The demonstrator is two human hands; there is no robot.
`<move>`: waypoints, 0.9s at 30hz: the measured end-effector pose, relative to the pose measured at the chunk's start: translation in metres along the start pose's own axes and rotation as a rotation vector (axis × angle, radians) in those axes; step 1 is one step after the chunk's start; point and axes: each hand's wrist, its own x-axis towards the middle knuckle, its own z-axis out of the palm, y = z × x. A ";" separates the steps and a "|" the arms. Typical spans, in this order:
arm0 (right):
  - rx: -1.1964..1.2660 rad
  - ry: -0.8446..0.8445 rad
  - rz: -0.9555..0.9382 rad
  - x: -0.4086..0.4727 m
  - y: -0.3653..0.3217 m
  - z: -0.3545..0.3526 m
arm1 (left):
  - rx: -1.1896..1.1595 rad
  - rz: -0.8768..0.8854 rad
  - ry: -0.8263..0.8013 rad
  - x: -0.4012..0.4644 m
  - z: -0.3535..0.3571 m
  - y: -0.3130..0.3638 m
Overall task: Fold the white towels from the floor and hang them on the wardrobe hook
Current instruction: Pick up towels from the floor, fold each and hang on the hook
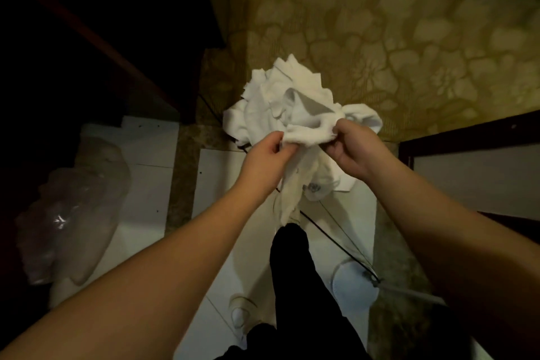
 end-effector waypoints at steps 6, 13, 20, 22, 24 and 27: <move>-0.374 -0.003 -0.059 -0.091 0.012 0.031 | 0.099 0.131 -0.051 -0.092 -0.049 0.053; -0.945 -0.334 -0.511 -0.254 0.014 0.101 | 0.161 0.293 -0.049 -0.218 -0.110 0.142; -1.155 -0.563 -0.644 -0.401 0.031 0.140 | 0.239 0.339 0.010 -0.348 -0.166 0.183; -1.145 -0.578 -0.711 -0.429 0.042 0.145 | 0.318 0.303 0.022 -0.384 -0.184 0.175; -1.101 -0.616 -0.728 -0.454 0.056 0.148 | 0.459 0.198 0.019 -0.417 -0.199 0.157; -1.042 -0.690 -0.749 -0.484 0.073 0.148 | 0.643 0.000 0.117 -0.463 -0.222 0.118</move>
